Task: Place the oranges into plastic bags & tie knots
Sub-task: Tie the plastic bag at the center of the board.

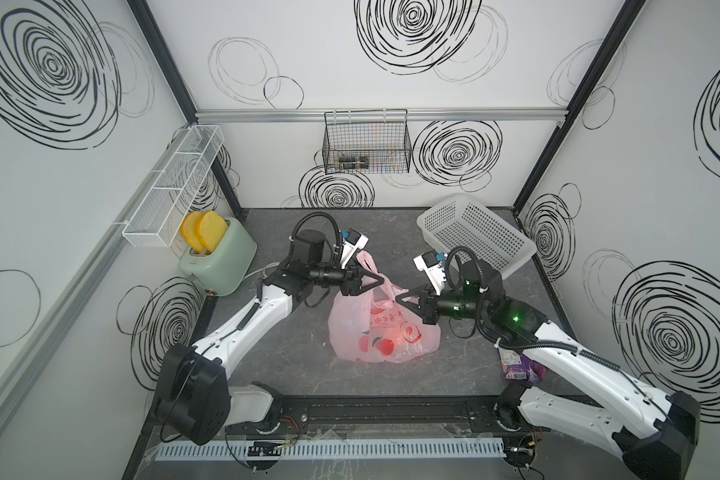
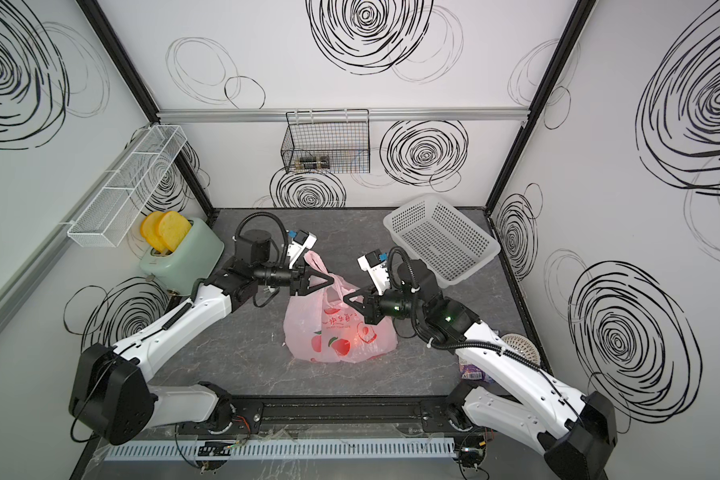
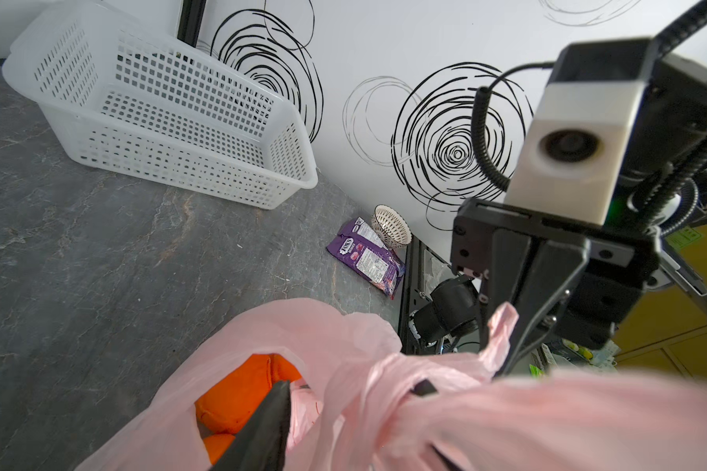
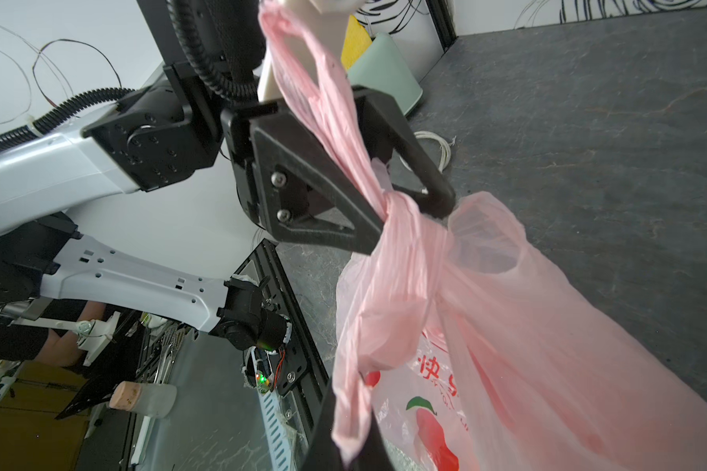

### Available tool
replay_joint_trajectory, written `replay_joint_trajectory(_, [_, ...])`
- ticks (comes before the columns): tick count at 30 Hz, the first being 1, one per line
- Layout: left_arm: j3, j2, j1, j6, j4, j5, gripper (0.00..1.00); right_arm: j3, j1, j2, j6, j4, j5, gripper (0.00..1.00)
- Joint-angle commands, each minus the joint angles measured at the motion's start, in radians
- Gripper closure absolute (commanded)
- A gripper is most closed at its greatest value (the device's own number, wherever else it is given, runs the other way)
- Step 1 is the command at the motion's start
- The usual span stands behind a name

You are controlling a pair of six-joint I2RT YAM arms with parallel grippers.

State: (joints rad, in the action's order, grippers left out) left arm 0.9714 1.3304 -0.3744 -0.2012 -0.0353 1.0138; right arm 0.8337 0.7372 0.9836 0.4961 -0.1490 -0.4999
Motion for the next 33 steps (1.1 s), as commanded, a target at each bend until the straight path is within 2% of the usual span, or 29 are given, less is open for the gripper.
replay_joint_trajectory(1, [0.011, -0.012, 0.011, 0.002, 0.039, 0.032, 0.49, -0.025, 0.014, -0.017, 0.027, 0.041, 0.005, 1.00])
replay_joint_trajectory(8, [0.012, -0.004, 0.006, 0.002, 0.036, 0.031, 0.51, -0.013, 0.066, 0.043, 0.007, 0.132, 0.041, 1.00])
replay_joint_trajectory(11, [0.015, -0.004, 0.006, 0.004, 0.030, 0.030, 0.59, -0.006, 0.116, 0.070, -0.048, 0.153, 0.081, 1.00])
replay_joint_trajectory(13, [0.018, -0.004, 0.005, 0.003, 0.027, 0.028, 0.62, -0.017, 0.156, 0.080, -0.103, 0.160, 0.139, 1.00])
replay_joint_trajectory(19, [0.029, 0.005, 0.005, -0.004, 0.024, 0.023, 0.85, -0.117, 0.251, 0.103, -0.277, 0.302, 0.367, 1.00])
replay_joint_trajectory(26, [0.033, -0.002, 0.002, 0.000, 0.001, 0.019, 0.89, -0.021, 0.271, 0.283, -0.356, 0.262, 0.603, 1.00])
replay_joint_trajectory(33, [0.033, -0.013, 0.004, 0.003, -0.014, 0.017, 0.89, -0.012, 0.274, 0.347, -0.440, 0.396, 0.825, 1.00])
